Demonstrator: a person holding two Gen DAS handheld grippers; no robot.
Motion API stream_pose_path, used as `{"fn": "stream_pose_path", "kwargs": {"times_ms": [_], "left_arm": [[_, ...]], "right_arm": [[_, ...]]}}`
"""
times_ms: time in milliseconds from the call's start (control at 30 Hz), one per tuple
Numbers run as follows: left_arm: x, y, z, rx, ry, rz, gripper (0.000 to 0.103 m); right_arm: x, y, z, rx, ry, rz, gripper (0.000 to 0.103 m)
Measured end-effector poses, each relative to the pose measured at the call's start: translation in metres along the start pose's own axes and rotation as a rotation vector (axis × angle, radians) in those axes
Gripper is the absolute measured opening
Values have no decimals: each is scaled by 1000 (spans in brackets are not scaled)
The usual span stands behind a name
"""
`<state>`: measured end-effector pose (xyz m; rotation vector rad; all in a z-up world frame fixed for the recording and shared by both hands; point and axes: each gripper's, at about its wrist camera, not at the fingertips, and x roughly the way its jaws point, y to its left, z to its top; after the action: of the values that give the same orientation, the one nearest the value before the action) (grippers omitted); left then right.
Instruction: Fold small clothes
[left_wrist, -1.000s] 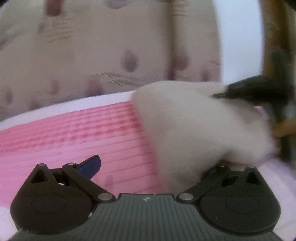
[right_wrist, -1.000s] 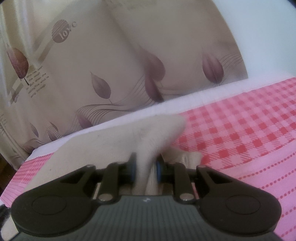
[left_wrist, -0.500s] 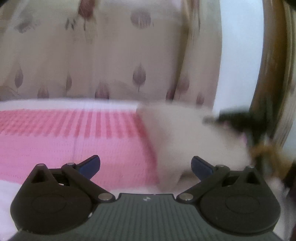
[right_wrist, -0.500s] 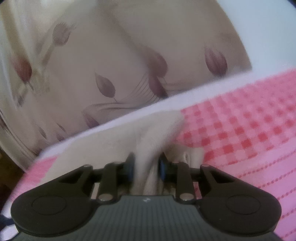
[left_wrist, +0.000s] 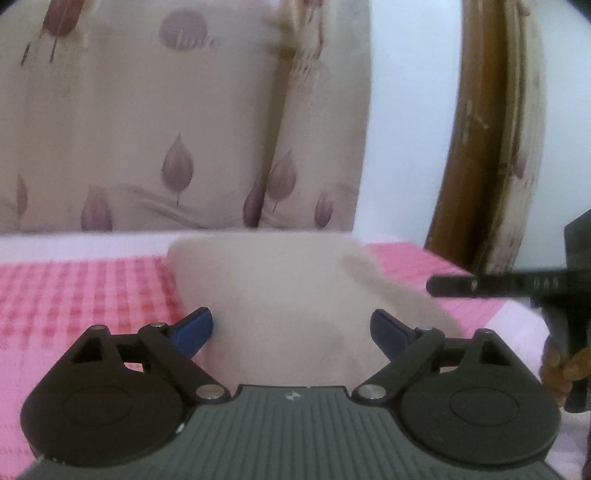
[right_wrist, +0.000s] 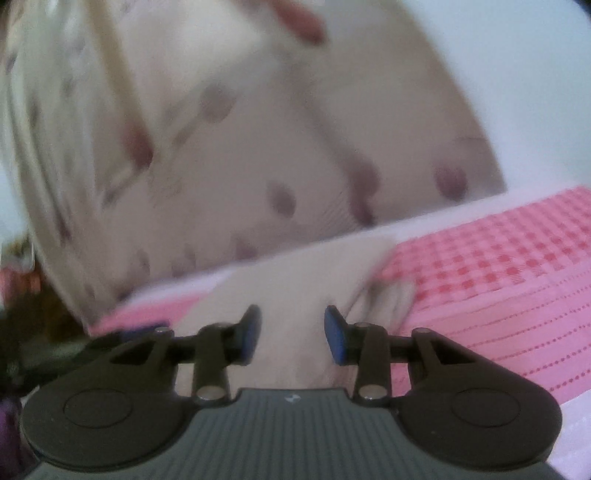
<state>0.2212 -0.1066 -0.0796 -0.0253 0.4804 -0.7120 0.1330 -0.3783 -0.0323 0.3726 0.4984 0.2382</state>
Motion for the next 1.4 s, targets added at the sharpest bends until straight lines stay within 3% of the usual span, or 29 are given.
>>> {"fn": "stream_pose_path", "kwargs": {"times_ms": [100, 167, 267, 367, 433, 533, 600, 700, 733, 833, 900, 1033, 1167, 1300, 1400], "left_arm": [[11, 20, -10, -94, 65, 1, 90], [11, 32, -11, -162, 51, 3, 93], [14, 43, -14, -227, 56, -20, 93], [11, 46, -15, -246, 28, -13, 95], [6, 45, -16, -248, 6, 4, 97], [2, 42, -15, -241, -2, 22, 99], [-2, 37, -14, -222, 2, 30, 99], [-1, 29, -13, -177, 7, 30, 99], [-2, 27, -13, -165, 6, 34, 99], [-1, 24, -13, -147, 8, 27, 99], [-1, 25, -14, -150, 9, 25, 100], [0, 26, -15, -153, 10, 30, 101], [0, 21, -14, -127, 9, 37, 102], [-1, 19, -14, -111, 6, 34, 102], [-1, 21, -14, -116, 9, 31, 102]], "right_arm": [[28, -8, -15, -10, 179, -74, 36], [29, -22, -18, 54, 197, -66, 37], [19, -34, -11, 122, 155, -46, 38], [5, -23, 10, 101, 37, -26, 38], [6, -8, 26, 55, -17, -15, 38], [37, 12, 46, -54, -1, -49, 38], [63, 19, 51, -109, 34, -77, 36], [110, 10, 42, -208, 170, -254, 34], [113, -3, 34, -180, 171, -257, 34], [102, -33, 36, 27, 120, -207, 34], [90, -34, 34, 60, 82, -212, 37], [72, -4, 38, -19, -18, -212, 38], [79, 19, 55, -113, -63, -222, 38], [109, 31, 72, -183, -5, -205, 37], [146, 22, 73, -234, 131, -238, 37]]}}
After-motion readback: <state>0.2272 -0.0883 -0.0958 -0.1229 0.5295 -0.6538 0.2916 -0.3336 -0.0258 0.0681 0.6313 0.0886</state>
